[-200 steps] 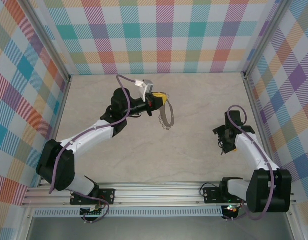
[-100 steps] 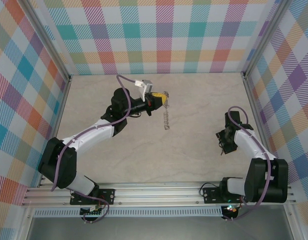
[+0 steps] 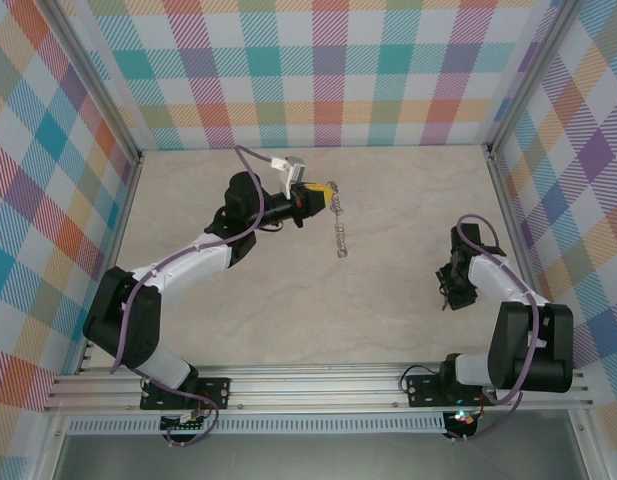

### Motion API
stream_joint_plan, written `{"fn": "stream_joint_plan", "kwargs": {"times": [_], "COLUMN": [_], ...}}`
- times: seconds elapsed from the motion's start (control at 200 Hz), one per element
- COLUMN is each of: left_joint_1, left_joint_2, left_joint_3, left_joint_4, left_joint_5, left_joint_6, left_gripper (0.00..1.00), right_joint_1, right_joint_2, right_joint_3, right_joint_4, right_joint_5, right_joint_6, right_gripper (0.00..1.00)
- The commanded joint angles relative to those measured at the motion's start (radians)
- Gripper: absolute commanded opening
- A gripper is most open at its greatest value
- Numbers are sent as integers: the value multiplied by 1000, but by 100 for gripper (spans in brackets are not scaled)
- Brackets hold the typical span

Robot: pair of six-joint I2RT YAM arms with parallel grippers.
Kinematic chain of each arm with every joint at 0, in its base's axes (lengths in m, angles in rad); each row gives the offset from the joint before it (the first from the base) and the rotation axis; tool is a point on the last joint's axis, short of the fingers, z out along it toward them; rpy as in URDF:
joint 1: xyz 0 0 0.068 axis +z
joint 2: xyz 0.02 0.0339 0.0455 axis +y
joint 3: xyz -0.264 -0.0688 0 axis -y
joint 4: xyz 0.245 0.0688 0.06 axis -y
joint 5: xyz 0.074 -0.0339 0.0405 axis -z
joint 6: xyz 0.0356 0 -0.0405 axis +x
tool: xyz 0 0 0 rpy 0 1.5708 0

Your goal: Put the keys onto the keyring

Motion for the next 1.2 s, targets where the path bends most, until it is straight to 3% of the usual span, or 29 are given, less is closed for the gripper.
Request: {"fn": "stream_joint_plan", "kwargs": {"times": [0.0,1.195], "left_joint_1": [14,17], "left_joint_2": [16,106], "left_joint_3": [47,90], "left_joint_4": [80,165], "left_joint_5": [31,67], "left_joint_6": [-20,-113], "left_gripper": [0,0], "right_joint_1": [-14,-80], "right_joint_2": [9,66], "right_joint_3": [-19,-38], "right_joint_4": [-18,78], "right_joint_5": [30,0], "right_joint_6": [24,-25], "right_gripper": [51,30]}}
